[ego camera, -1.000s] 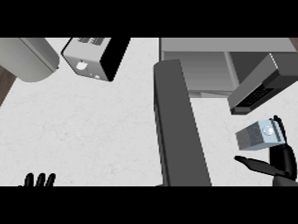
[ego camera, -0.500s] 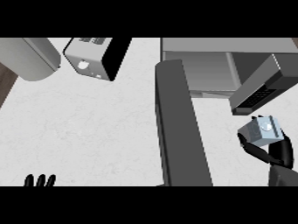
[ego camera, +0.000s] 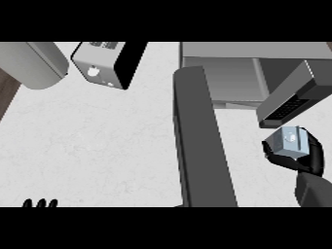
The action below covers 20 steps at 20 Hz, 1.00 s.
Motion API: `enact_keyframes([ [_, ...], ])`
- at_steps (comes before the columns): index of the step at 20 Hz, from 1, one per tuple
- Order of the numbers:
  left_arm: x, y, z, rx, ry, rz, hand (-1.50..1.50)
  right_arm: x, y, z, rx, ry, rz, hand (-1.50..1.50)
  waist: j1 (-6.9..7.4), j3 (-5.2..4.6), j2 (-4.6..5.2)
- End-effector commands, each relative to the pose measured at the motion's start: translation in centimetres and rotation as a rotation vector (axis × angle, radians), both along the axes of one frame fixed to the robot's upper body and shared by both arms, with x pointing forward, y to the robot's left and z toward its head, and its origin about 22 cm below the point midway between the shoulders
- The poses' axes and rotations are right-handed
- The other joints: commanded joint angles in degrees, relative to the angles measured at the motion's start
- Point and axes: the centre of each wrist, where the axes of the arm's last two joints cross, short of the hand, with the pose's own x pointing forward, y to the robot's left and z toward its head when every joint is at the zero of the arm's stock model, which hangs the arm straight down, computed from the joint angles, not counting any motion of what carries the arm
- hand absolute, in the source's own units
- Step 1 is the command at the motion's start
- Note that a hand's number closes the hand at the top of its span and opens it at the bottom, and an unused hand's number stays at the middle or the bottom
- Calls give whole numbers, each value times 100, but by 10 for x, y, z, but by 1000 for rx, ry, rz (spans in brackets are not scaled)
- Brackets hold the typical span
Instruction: Pick up the milk, place it into the microwave and close the microwave
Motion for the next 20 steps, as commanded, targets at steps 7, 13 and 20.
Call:
enact_keyframes([
  [7,12,1,9,7,4,-8,-150,43,74,6,51,-129,194,150,57,7,32],
  [13,3,-5,-10,-25,-10,-11,-150,45,86,6,25,-151,201,150,-7,-5,-6],
  [20,-4,-7,4,-6,11,-21,-150,15,87,-6,35,-164,227,150,-167,-17,-66],
])
